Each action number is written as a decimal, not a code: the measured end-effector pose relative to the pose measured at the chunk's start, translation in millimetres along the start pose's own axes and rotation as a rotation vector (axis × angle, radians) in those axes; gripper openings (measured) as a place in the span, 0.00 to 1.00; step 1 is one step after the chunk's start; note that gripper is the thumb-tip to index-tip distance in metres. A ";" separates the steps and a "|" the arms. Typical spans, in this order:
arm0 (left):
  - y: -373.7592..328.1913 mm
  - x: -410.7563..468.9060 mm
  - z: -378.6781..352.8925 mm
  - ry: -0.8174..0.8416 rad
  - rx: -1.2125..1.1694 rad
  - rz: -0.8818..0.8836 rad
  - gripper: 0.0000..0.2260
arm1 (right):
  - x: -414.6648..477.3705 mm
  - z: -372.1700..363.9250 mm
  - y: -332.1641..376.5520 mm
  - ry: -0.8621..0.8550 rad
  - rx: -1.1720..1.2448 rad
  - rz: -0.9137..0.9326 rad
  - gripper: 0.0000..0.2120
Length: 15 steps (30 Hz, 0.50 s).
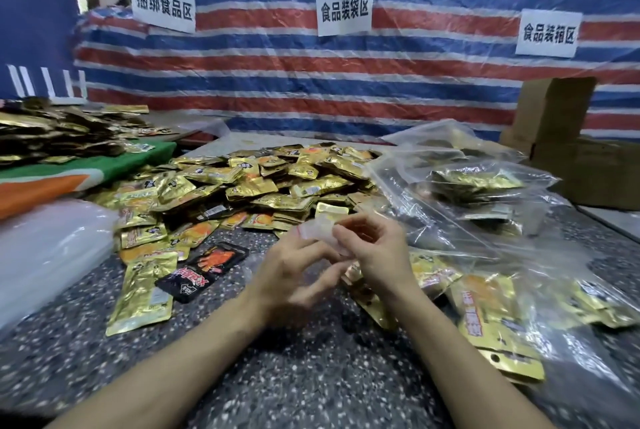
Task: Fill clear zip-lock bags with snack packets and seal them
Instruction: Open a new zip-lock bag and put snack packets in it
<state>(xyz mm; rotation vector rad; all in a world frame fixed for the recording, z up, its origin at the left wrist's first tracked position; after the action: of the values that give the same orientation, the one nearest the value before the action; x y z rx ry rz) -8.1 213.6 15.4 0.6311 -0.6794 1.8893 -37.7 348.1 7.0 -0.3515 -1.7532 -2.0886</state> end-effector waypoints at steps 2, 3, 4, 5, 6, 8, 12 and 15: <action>21.4 -8.0 -3.2 -0.024 -0.376 0.213 0.22 | -1.1 -0.8 -0.4 -0.005 -0.031 0.009 0.06; 35.3 -13.5 -5.1 -0.087 -0.631 0.345 0.26 | -1.4 -1.9 -0.9 -0.005 -0.043 0.008 0.06; 50.2 -18.8 -9.2 -0.159 -0.889 0.484 0.29 | -2.1 -3.8 -1.7 0.000 -0.053 0.005 0.06; 61.1 -22.4 -16.0 -0.207 -1.126 0.604 0.31 | -2.2 -5.6 -2.5 0.008 -0.061 0.000 0.06; 68.1 -24.4 -21.5 -0.230 -1.294 0.690 0.31 | -2.2 -6.9 -3.1 0.014 -0.071 -0.006 0.06; 76.5 -25.5 -22.8 -0.228 -1.356 0.772 0.21 | -1.4 -6.5 -4.5 0.013 -0.095 -0.019 0.05; 79.7 -27.6 -21.1 -0.231 -1.284 0.791 0.09 | -1.4 -5.0 -10.1 0.014 -0.190 -0.084 0.05; 76.7 -25.5 -18.0 -0.220 -1.275 0.738 0.07 | -3.9 -5.5 -11.9 0.003 -0.347 -0.117 0.05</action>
<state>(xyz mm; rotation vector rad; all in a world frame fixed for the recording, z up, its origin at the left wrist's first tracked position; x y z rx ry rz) -71.4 183.1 -28.5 -0.3094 -2.1946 1.5192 -39.3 344.9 -6.2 -0.3473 -1.4353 -2.4789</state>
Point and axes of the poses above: each hand's wrist, its own x-axis towards the middle knuckle, its own z-axis out of the back of the hand, y = z × x, the point moved 8 cm from there along x, towards the middle knuckle, and after that the axes turned 15 degrees about y, right-handed, at the moved point
